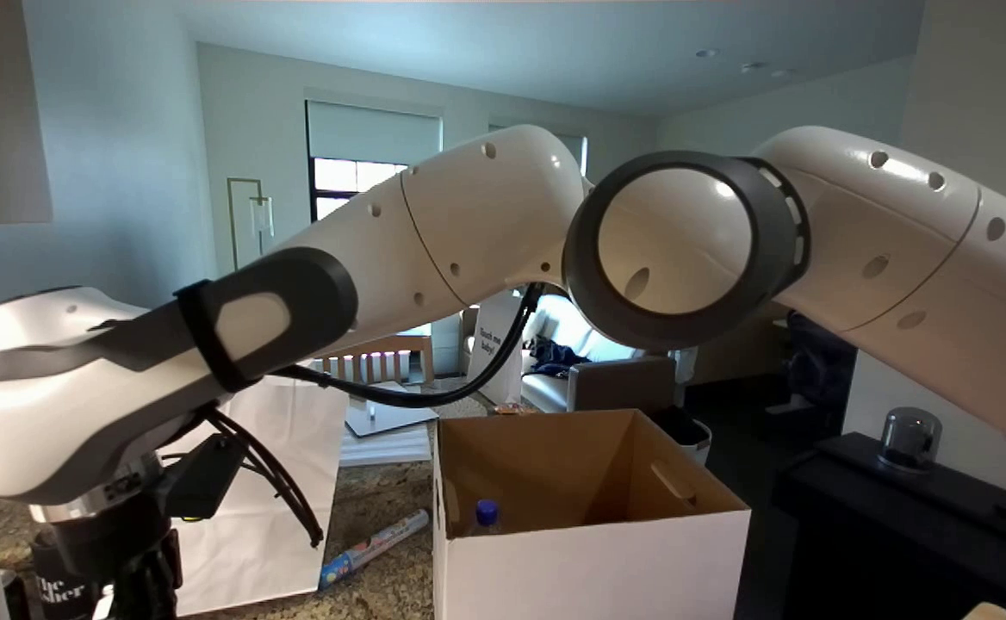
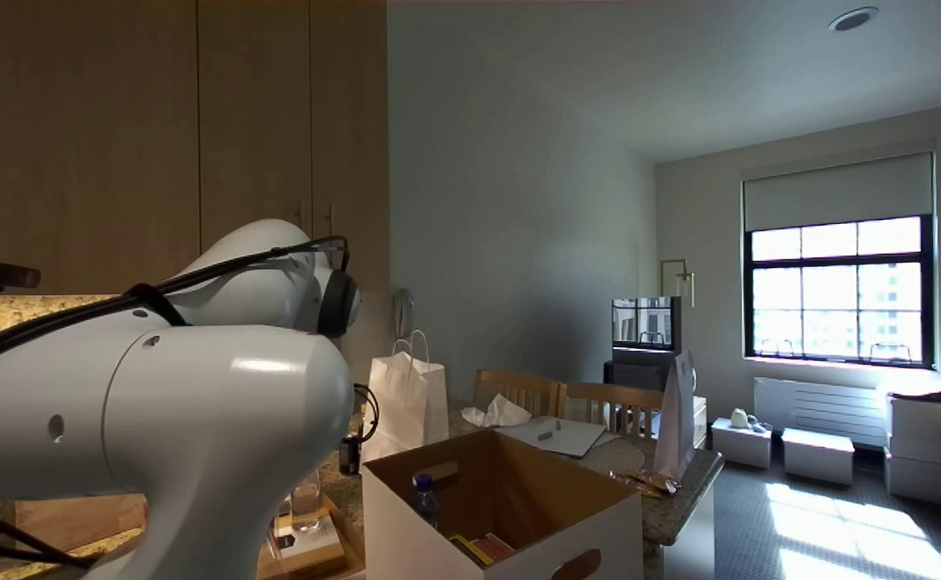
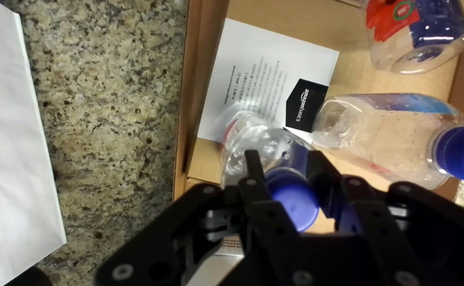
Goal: Pick up the bottles from the countertop and put it in the box.
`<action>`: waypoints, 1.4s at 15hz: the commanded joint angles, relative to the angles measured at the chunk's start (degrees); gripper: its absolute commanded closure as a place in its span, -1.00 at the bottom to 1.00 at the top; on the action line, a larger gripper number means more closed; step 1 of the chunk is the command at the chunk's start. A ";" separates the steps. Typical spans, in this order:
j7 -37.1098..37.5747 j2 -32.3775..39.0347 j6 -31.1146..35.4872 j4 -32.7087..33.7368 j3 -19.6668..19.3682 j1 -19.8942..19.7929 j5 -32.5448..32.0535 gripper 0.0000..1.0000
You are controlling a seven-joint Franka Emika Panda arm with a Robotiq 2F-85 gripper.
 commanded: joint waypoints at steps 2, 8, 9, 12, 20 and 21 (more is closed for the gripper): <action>0.68 -0.93 -1.84 0.06 -0.33 -0.07 0.05 0.78; 4.69 -8.75 -2.88 -6.62 -0.38 -3.12 1.89 0.77; 4.81 -10.05 -4.25 -7.34 -0.08 -4.04 2.69 0.77; 6.72 -15.54 -8.43 -11.41 0.04 -6.74 5.49 0.77; 17.71 -34.55 -3.68 -29.66 -0.43 -13.22 12.68 0.78; 19.70 -36.94 -2.73 -32.06 -0.74 -13.99 13.80 0.77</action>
